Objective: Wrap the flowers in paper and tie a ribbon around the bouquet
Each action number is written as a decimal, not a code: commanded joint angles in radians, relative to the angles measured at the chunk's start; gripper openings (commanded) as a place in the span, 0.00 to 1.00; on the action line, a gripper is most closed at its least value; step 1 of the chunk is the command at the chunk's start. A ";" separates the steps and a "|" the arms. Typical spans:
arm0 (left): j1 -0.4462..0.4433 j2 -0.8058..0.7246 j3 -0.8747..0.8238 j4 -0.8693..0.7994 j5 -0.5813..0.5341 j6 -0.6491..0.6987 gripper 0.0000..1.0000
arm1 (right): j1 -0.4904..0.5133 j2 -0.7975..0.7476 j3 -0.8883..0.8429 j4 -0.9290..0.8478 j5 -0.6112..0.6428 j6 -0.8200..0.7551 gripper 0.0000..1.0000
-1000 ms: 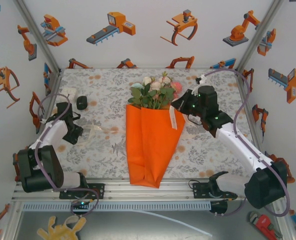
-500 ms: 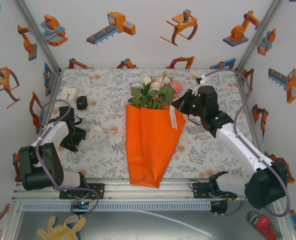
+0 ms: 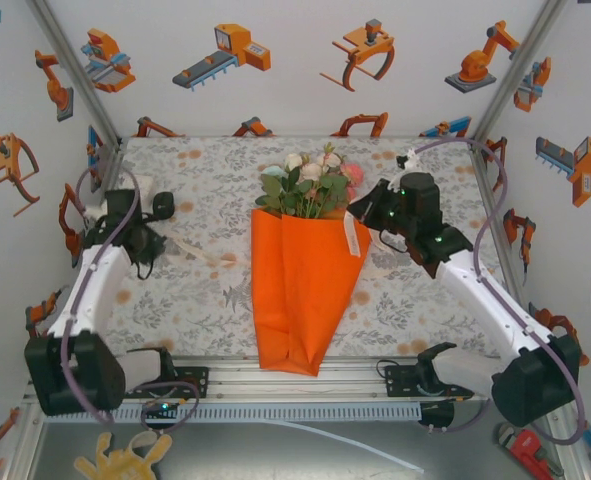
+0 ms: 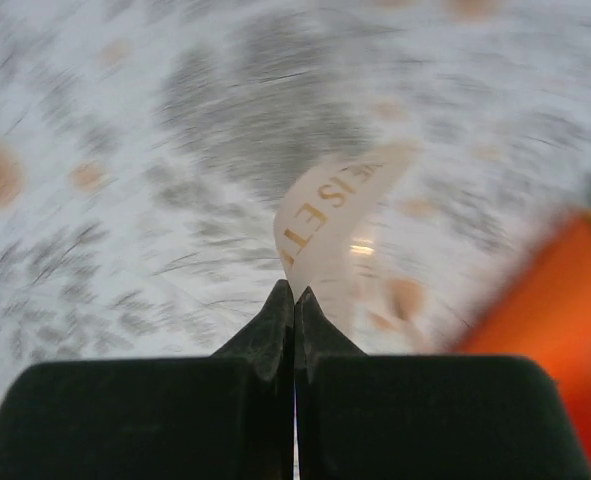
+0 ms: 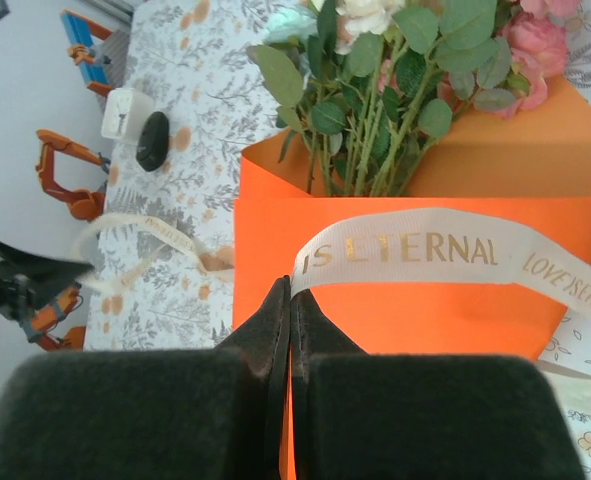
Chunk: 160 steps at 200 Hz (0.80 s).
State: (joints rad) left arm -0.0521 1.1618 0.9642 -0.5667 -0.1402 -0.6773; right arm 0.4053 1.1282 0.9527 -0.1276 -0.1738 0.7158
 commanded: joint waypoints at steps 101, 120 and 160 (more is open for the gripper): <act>-0.413 -0.367 -0.055 0.081 0.633 0.697 0.00 | 0.329 0.200 0.255 0.080 0.068 0.159 0.00; -0.418 -0.415 -0.047 0.019 0.636 0.696 0.00 | 0.399 0.352 0.328 0.114 0.126 0.209 0.00; -0.428 -0.445 -0.073 0.058 0.675 0.635 0.00 | 0.505 0.611 0.538 0.075 0.080 0.233 0.40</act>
State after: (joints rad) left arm -0.4713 0.7147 0.9092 -0.5190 0.4892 -0.0238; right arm 0.8650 1.6688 1.3895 -0.0349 -0.1024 0.9215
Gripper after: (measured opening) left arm 0.008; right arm 0.202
